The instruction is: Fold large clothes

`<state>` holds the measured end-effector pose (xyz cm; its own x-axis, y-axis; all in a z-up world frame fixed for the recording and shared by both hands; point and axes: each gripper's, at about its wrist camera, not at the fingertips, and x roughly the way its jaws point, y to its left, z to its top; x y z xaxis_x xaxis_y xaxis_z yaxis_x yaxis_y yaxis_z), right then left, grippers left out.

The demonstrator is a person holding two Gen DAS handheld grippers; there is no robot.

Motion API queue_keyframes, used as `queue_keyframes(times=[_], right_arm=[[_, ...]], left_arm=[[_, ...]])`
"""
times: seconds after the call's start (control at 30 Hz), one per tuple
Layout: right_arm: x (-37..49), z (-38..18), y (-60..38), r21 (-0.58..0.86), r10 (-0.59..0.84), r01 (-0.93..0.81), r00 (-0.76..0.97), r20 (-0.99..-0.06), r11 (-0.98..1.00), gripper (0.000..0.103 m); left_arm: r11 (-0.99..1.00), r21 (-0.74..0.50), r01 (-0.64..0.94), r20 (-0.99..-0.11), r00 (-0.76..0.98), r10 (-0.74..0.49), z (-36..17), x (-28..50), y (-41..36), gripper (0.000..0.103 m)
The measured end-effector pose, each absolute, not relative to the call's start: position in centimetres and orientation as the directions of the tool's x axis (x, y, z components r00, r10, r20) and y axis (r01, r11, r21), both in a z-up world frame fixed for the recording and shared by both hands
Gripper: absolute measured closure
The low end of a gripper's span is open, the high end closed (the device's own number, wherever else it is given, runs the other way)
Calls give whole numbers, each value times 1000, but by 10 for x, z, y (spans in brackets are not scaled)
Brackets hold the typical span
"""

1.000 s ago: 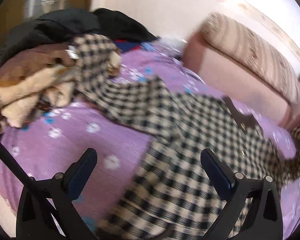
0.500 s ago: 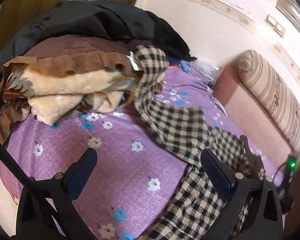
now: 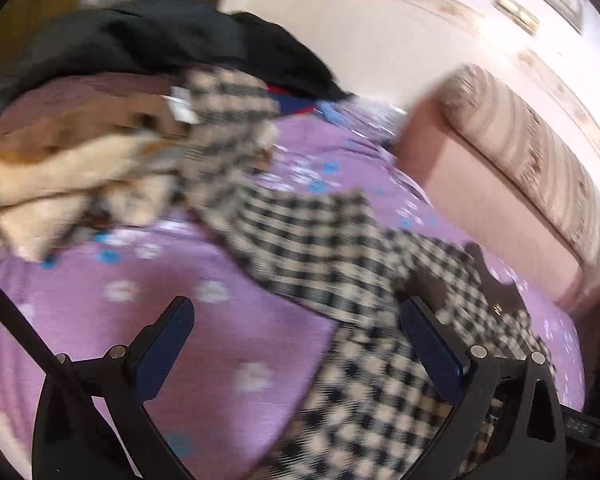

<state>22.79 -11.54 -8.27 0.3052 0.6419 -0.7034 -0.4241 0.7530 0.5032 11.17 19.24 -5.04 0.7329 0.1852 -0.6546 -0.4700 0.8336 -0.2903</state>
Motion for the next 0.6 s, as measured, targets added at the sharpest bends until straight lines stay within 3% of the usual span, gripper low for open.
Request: queue_keyframes(times=[0.2,0.33,0.4,0.43,0.47,0.53,0.6], right_arm=[[225,-86,-199,384,492,-319,416,-765,867,54],[234,-97,-242,360,426,-228,447,-787,905,54],[241,-107,-258,341,383,-175,454,-805,924,54],[244,-113,-266,337,365,-146,454,-813,930,54],[246,-116,-271,337,356,-126,453,-818,933,54],[249,-123,-283,330,326,-72,458,-827,941,54],[248,-127,-292,336,314,-38,468,-826,941,54]], left_arm=[[911,-266,-314,-698,715,43,-76,171,138,0],[917,-267,-295,-719,695,14,-88,207,125,0],[920,-259,-293,-735,678,9,-94,219,126,28],[926,-246,-287,-763,647,-3,-100,227,126,70],[926,-249,-283,-790,613,-25,-106,232,127,96],[901,-304,-311,-791,610,-57,-112,231,136,95],[897,-270,-350,-786,618,5,-108,224,136,99]])
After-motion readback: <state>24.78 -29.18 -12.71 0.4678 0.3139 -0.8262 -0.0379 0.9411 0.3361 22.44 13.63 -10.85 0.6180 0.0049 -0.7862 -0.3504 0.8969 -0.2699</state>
